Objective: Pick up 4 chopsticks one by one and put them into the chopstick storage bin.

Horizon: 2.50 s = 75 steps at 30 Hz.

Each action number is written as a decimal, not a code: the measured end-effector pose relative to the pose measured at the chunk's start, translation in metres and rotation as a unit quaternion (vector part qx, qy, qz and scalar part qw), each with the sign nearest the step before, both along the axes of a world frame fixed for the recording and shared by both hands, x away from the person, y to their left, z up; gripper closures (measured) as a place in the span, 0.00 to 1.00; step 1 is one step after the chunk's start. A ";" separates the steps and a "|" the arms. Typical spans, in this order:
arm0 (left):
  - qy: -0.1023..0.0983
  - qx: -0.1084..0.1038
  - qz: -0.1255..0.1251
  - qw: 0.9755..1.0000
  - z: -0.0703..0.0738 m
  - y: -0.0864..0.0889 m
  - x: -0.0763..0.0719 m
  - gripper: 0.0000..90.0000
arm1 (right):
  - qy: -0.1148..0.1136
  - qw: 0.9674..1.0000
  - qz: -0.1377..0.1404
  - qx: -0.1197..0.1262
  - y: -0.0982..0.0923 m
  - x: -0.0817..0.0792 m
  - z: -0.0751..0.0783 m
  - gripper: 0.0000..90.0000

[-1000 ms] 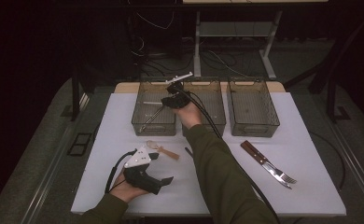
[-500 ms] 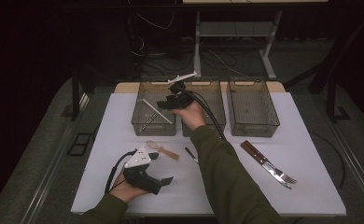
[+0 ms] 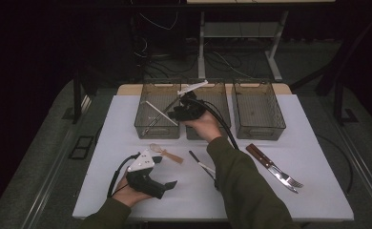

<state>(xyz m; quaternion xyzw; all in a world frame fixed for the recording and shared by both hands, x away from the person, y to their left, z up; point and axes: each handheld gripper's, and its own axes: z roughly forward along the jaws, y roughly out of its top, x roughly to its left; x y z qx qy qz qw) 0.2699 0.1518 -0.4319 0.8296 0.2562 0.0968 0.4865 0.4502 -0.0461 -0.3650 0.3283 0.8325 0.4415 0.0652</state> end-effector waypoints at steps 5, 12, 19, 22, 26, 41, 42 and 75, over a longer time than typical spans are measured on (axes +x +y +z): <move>-0.001 0.000 0.001 1.000 -0.001 -0.001 0.000 0.00 | 0.010 1.000 0.022 -0.018 -0.010 -0.008 -0.002 1.00; 0.001 -0.002 0.003 1.000 -0.001 -0.001 0.000 0.00 | 0.018 0.999 0.042 -0.027 -0.013 -0.015 -0.008 1.00; 0.001 0.000 0.002 1.000 -0.001 0.000 0.000 0.00 | 0.017 0.999 0.035 -0.030 -0.009 -0.013 -0.014 1.00; 0.001 0.000 0.001 1.000 -0.001 0.000 0.000 0.00 | 0.015 0.999 0.037 -0.022 -0.011 -0.014 -0.013 1.00; 0.000 -0.004 0.002 1.000 -0.001 0.001 0.000 0.00 | 0.018 0.999 0.040 -0.002 -0.017 -0.018 -0.010 0.82; 0.004 0.009 -0.004 1.000 -0.006 0.006 0.000 0.00 | -0.019 0.999 0.034 0.014 -0.062 -0.048 -0.007 0.54; 0.005 0.008 -0.004 1.000 -0.006 0.005 0.000 0.00 | -0.020 0.999 0.032 0.014 -0.065 -0.051 -0.007 0.54; 0.035 0.002 -0.003 0.999 -0.009 0.006 0.002 0.00 | 0.008 0.999 0.017 -0.040 -0.169 -0.148 -0.039 0.63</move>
